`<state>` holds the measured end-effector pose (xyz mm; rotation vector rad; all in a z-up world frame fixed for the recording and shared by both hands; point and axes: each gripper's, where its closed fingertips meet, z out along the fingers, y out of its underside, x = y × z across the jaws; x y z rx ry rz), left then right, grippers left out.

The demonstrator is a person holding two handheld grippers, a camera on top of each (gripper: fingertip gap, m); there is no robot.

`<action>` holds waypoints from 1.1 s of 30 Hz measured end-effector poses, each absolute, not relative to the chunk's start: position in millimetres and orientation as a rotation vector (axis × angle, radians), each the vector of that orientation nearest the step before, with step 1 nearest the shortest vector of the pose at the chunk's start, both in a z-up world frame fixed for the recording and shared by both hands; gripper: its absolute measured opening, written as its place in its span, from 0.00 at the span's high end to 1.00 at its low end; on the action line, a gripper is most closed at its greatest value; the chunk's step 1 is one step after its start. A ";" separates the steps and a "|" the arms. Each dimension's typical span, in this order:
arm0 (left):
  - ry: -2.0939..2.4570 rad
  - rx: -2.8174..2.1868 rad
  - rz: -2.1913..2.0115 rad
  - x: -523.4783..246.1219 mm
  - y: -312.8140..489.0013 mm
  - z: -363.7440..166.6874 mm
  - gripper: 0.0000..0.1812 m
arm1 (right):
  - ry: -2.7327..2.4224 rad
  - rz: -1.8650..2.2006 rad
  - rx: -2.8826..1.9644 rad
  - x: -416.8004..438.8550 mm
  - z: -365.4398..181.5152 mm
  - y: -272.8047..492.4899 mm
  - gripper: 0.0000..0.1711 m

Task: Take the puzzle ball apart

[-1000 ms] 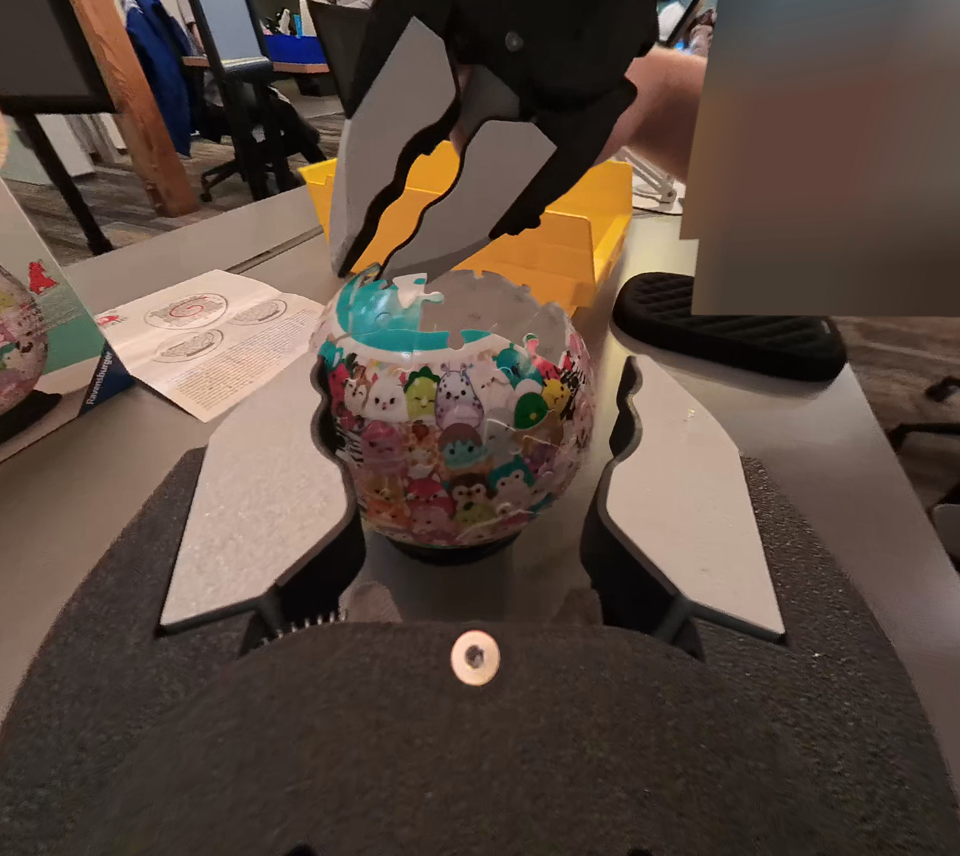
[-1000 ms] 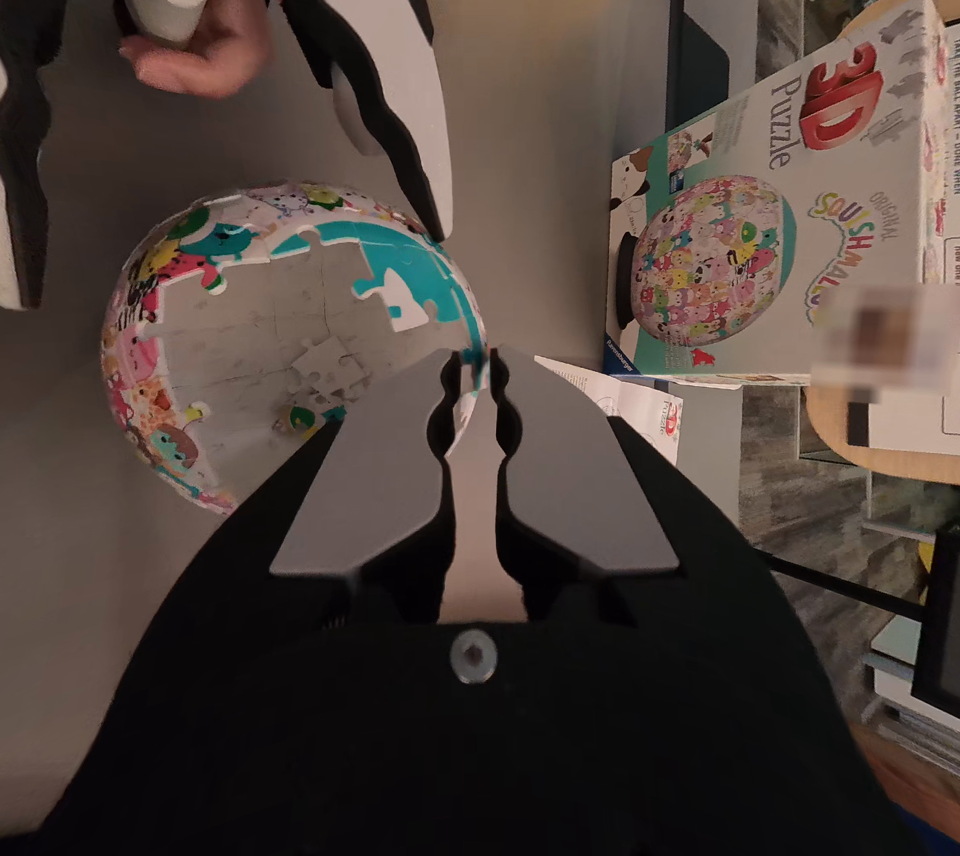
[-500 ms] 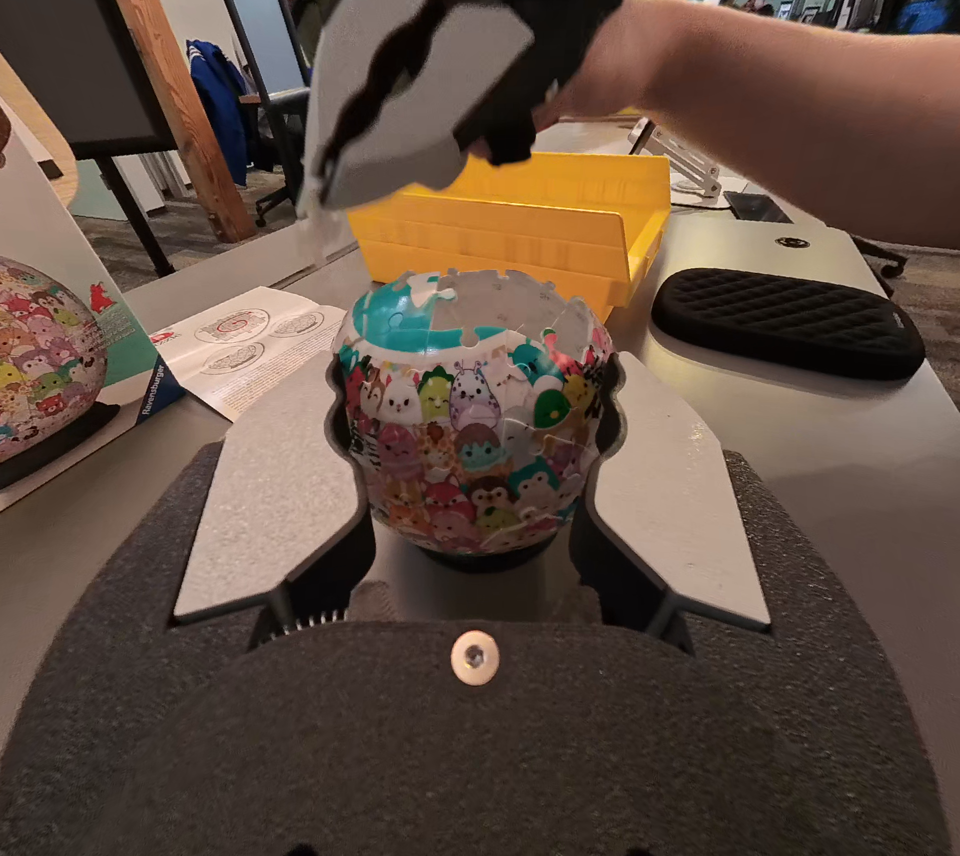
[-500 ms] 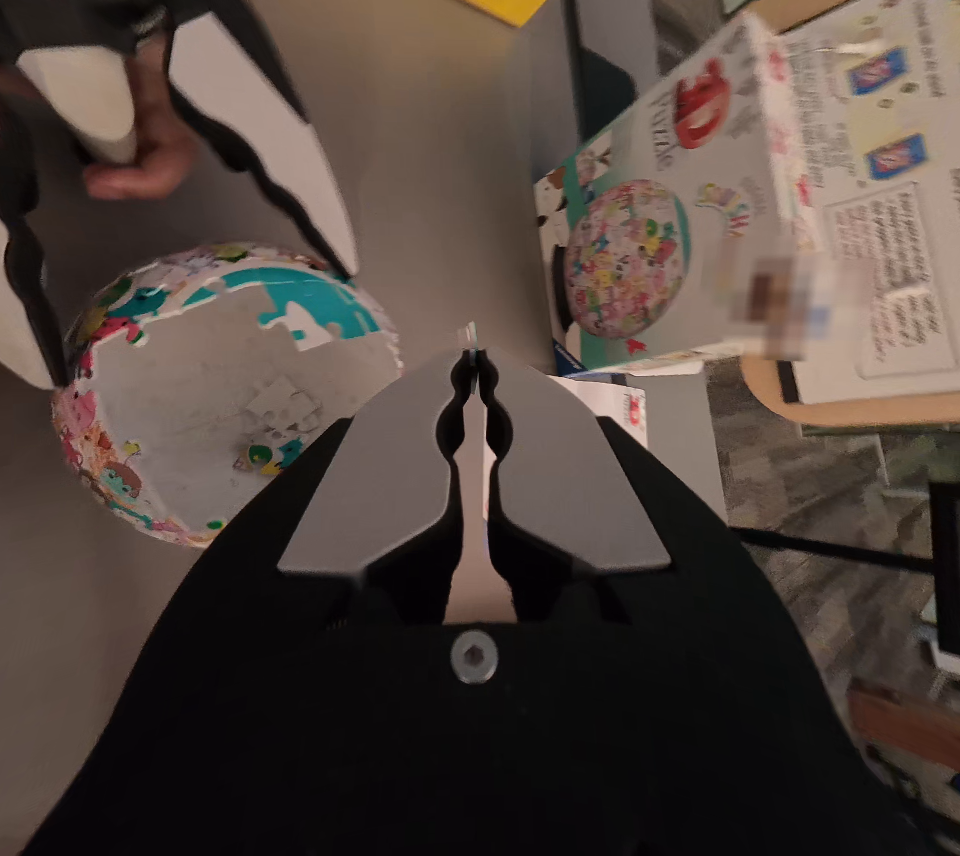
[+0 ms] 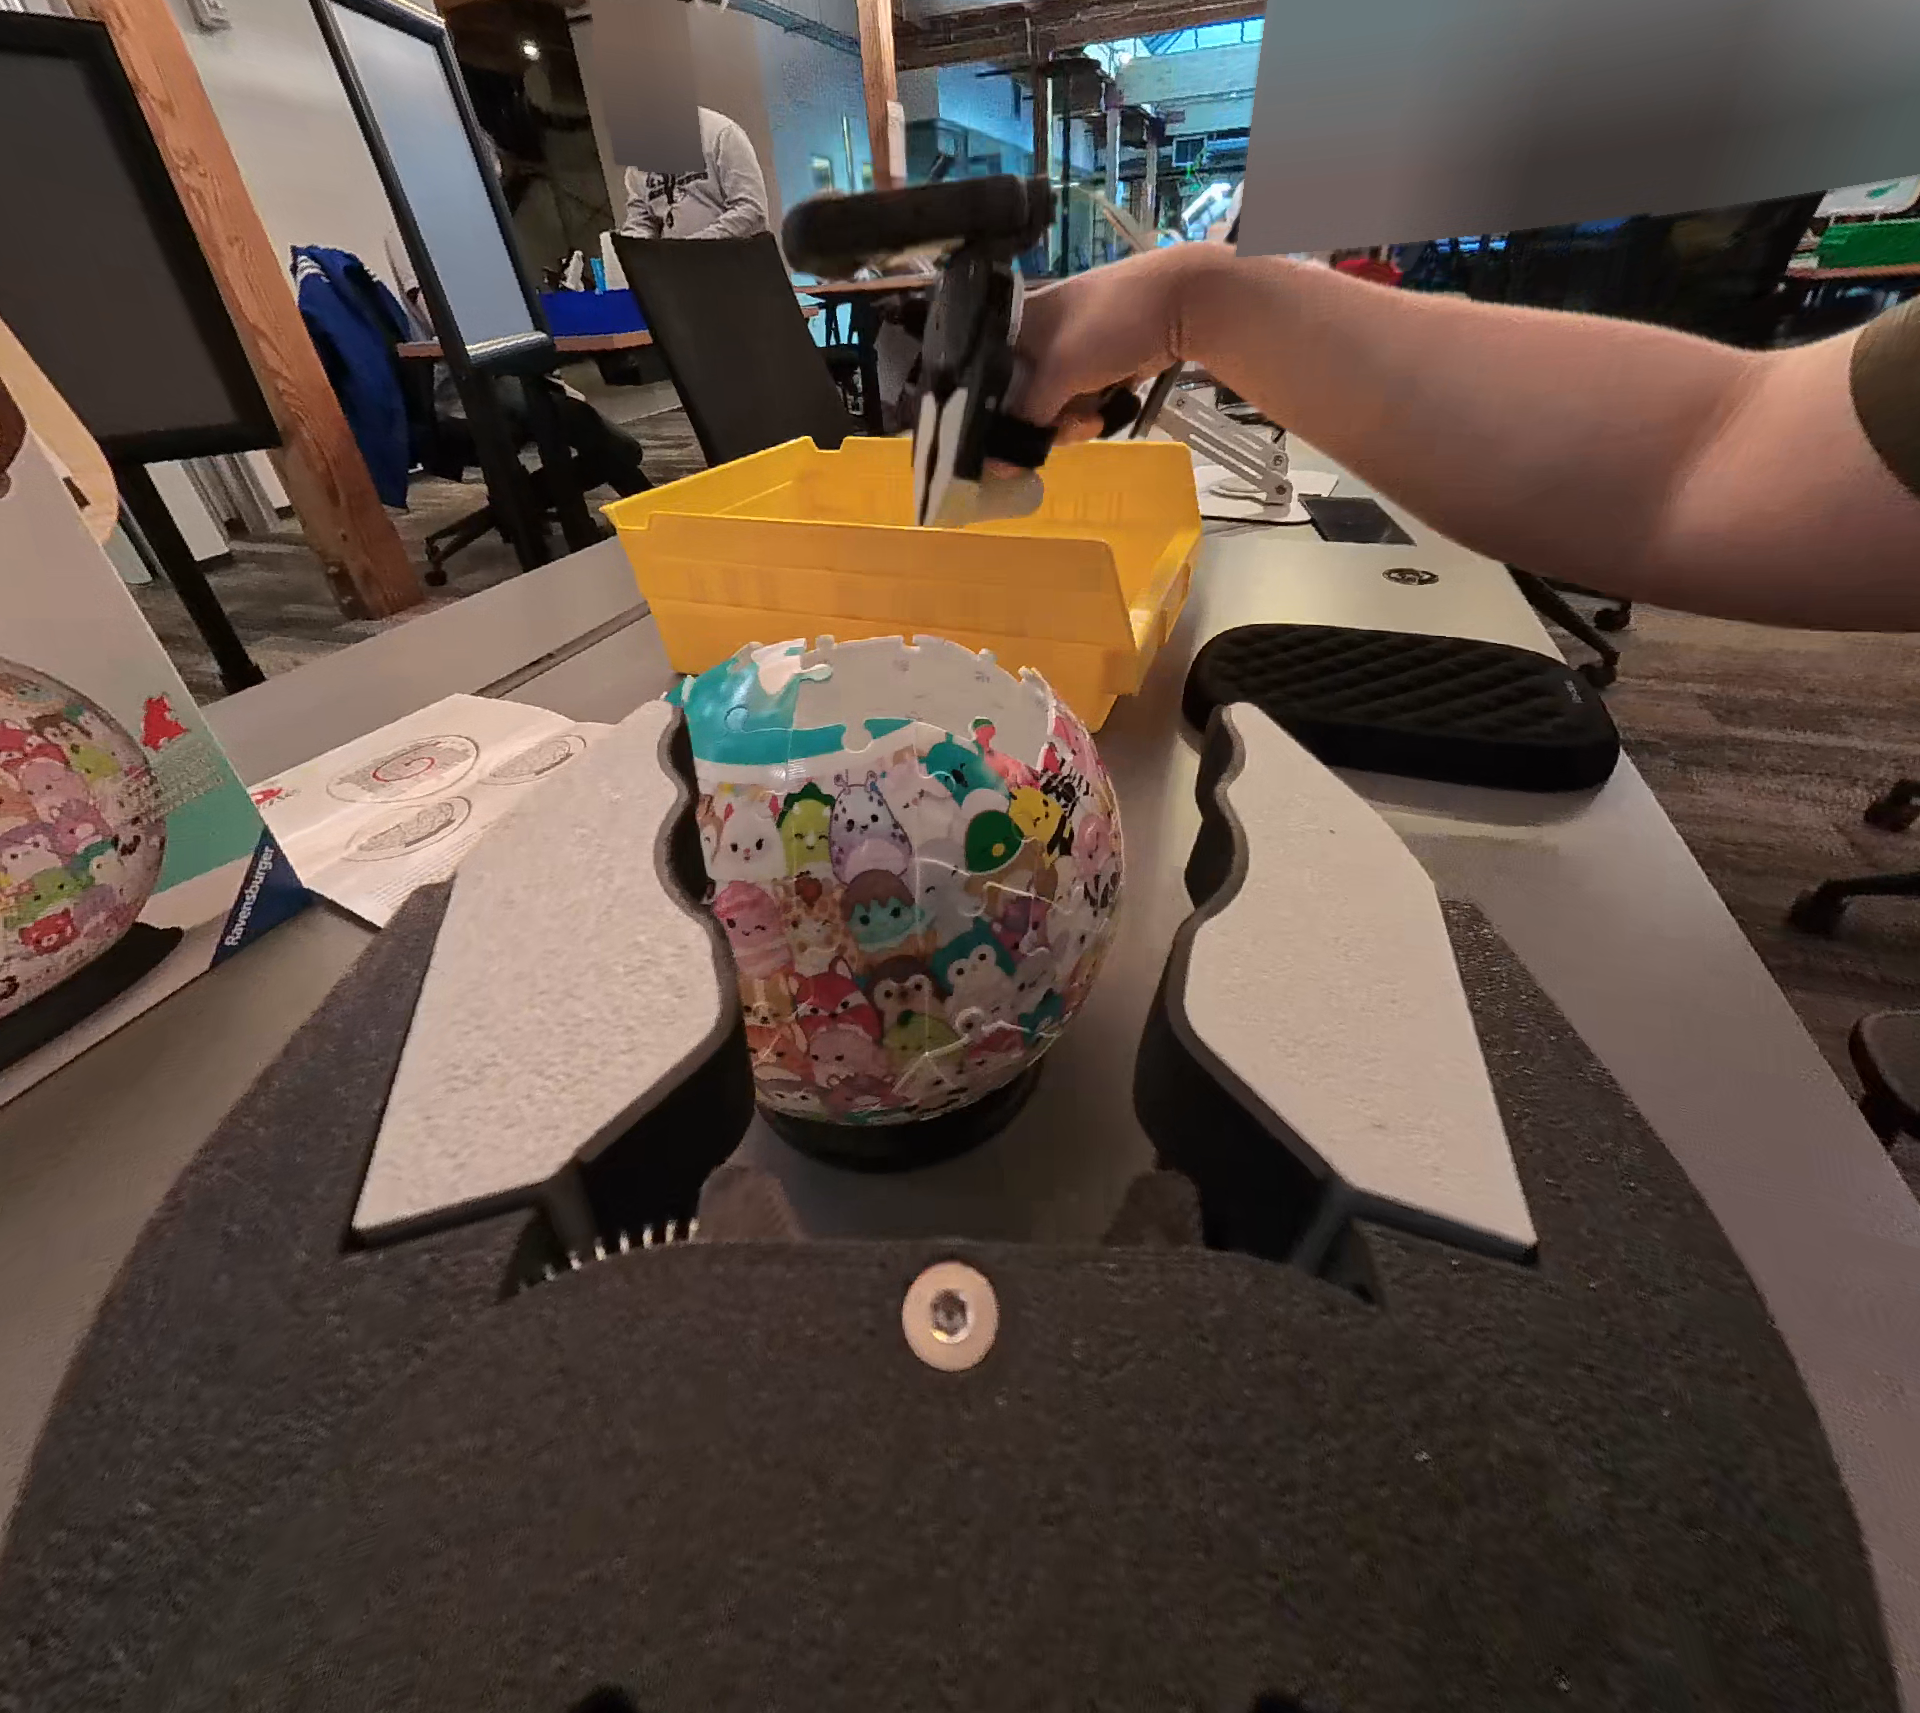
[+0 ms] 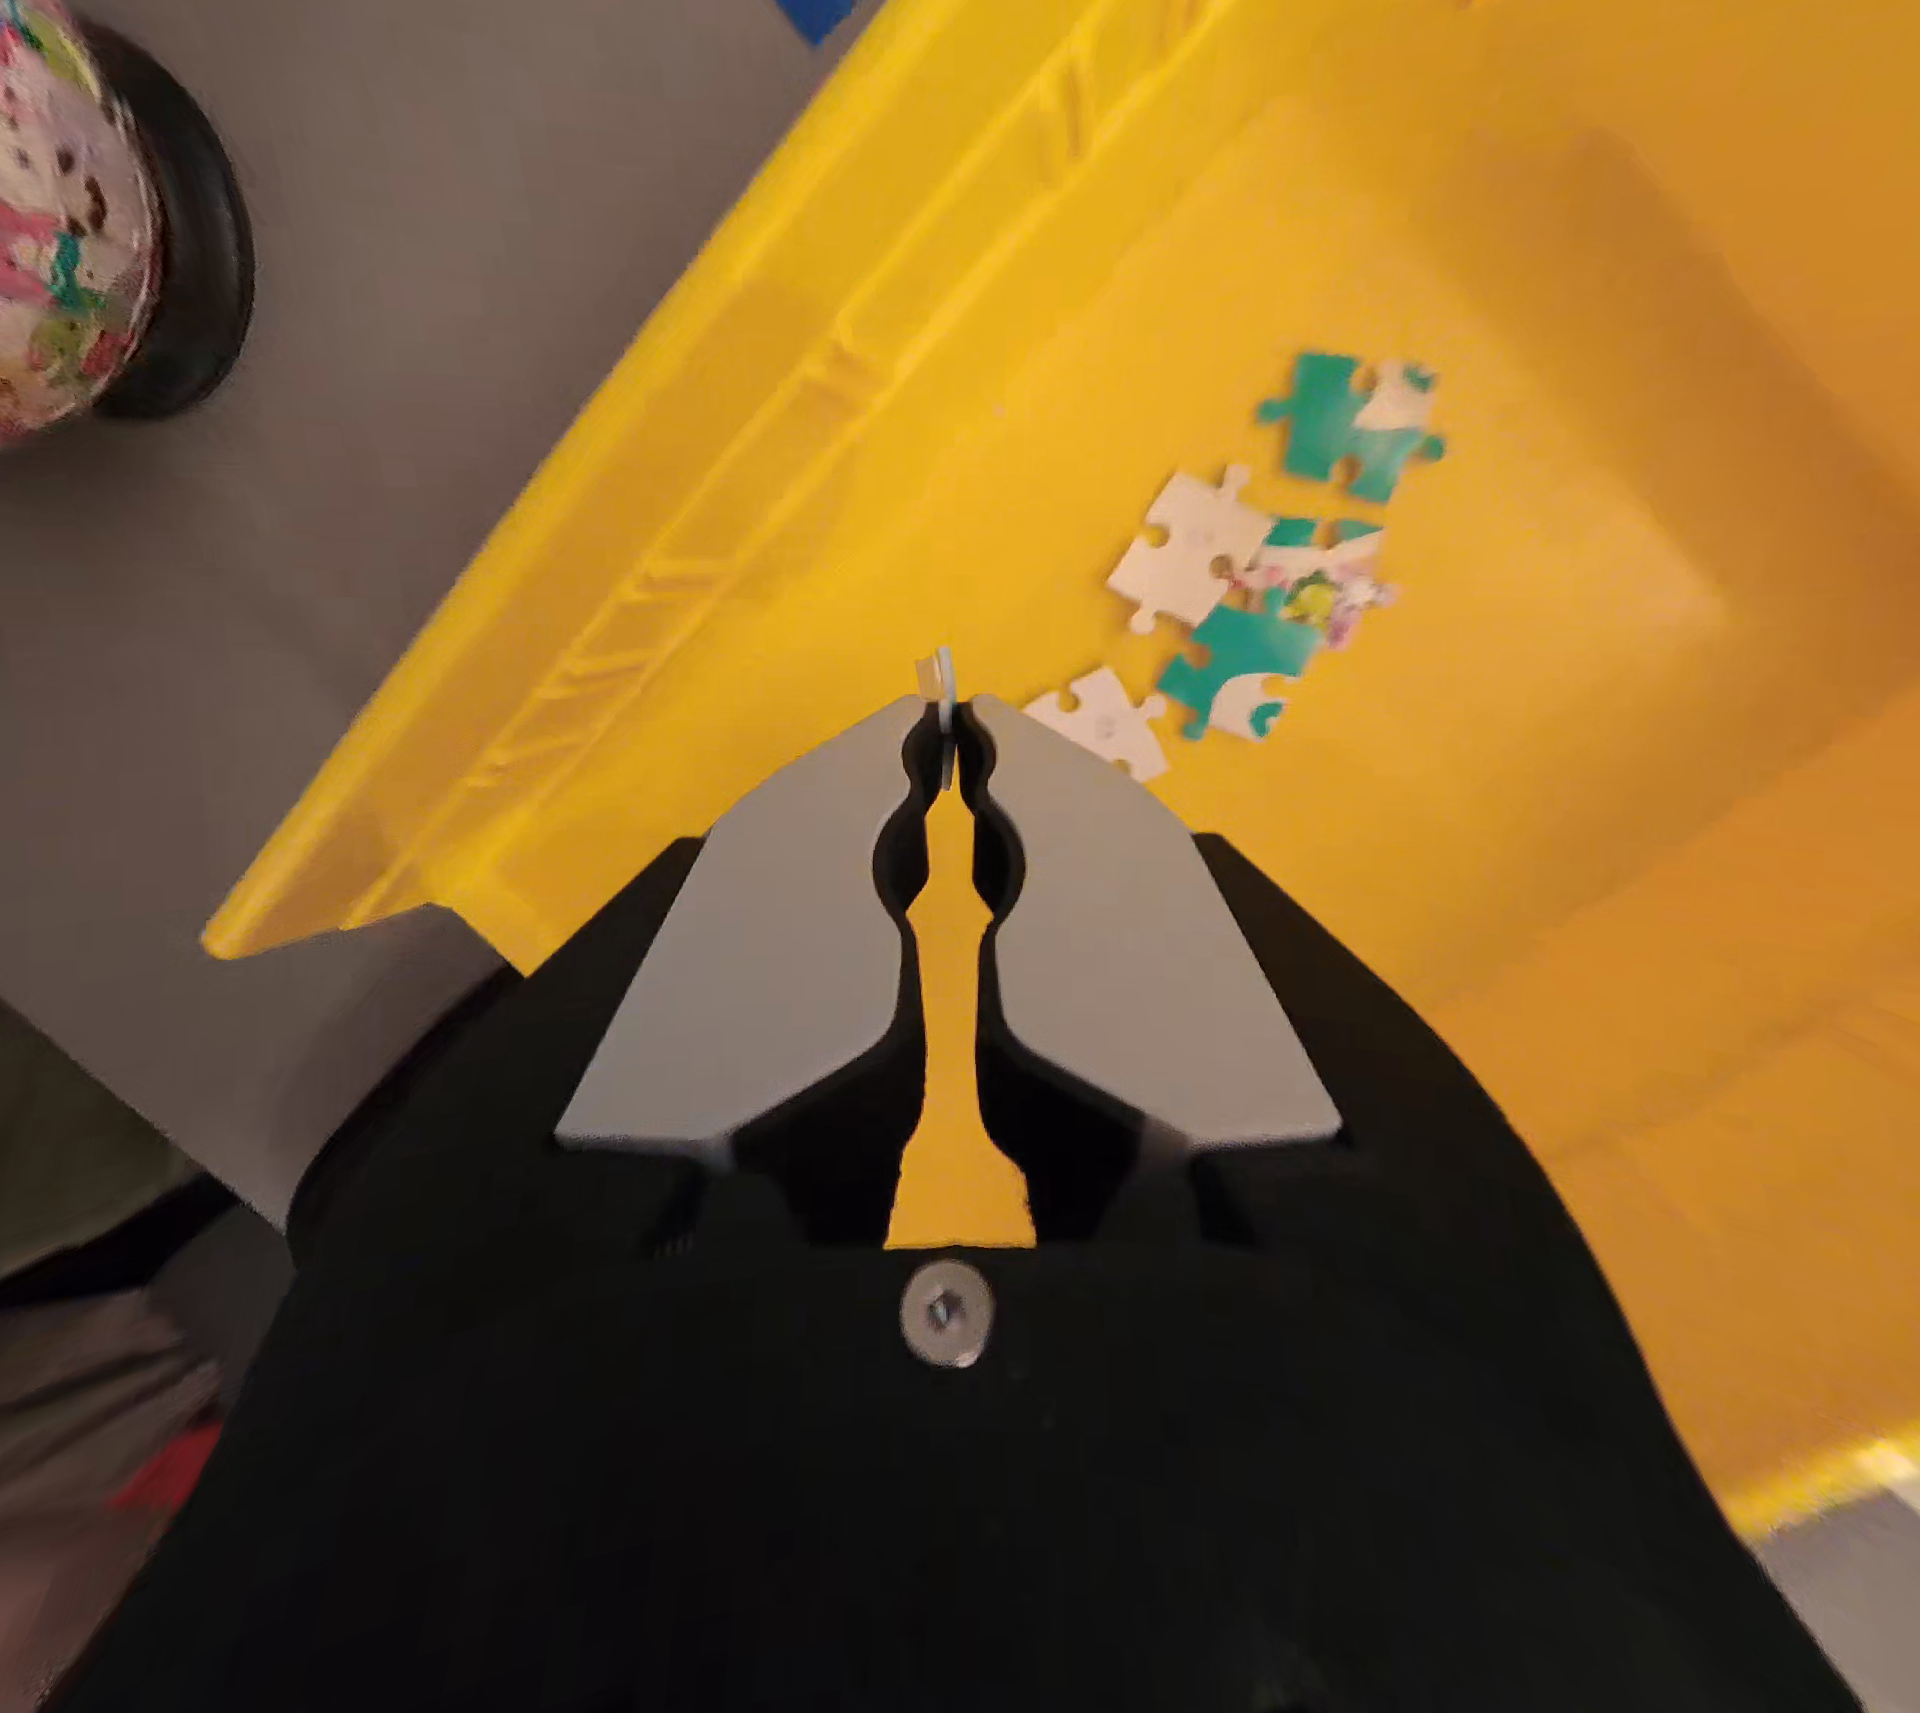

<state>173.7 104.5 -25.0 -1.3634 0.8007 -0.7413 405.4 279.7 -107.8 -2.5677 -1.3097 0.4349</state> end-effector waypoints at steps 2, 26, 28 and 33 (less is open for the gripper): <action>0.810 -1.377 -0.731 173.4 106.2 -29.3 0.49 | -1.349 0.491 -2.592 404.0 -121.9 272.4 0.98; 0.854 -1.390 -0.833 175.1 118.6 -16.1 0.51 | -1.977 0.554 -1.236 181.5 -5.9 175.2 0.94; 0.836 -1.435 -0.798 172.9 122.0 -25.0 0.49 | -2.010 0.601 -1.207 177.2 -16.1 170.2 0.94; 0.817 -1.432 -0.815 176.3 121.9 -27.0 0.49 | -2.043 0.593 -1.088 170.7 -19.2 153.6 0.88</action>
